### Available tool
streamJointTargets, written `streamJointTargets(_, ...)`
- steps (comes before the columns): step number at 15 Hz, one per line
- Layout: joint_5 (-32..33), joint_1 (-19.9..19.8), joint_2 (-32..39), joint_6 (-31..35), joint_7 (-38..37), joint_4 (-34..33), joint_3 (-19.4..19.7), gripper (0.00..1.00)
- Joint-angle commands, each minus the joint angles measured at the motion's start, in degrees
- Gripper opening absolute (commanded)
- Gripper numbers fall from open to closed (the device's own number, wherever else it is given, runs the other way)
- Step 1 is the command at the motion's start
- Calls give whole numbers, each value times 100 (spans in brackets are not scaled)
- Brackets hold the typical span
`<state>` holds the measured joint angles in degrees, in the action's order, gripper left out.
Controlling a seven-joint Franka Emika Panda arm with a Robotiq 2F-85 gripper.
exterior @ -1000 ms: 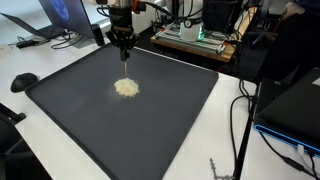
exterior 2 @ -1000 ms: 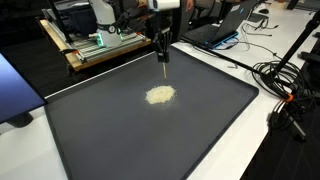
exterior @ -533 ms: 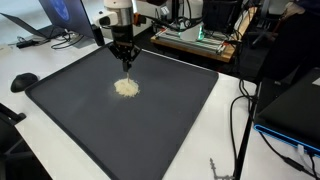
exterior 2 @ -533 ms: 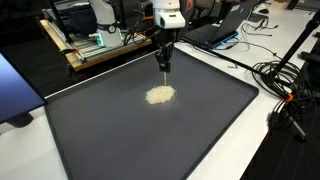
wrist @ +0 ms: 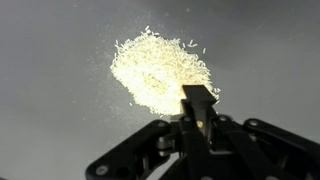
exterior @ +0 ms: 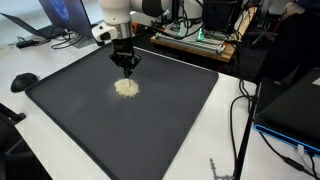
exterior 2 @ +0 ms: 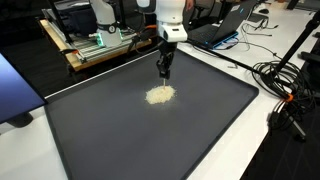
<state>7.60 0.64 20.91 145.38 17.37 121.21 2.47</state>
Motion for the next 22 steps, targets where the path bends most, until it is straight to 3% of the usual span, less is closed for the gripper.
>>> streamJointTargets(1,191,-36,243,-247,-151,-275,-66,3)
streamJointTargets(22,174,-89,195,-358,-162,-287,-57,3)
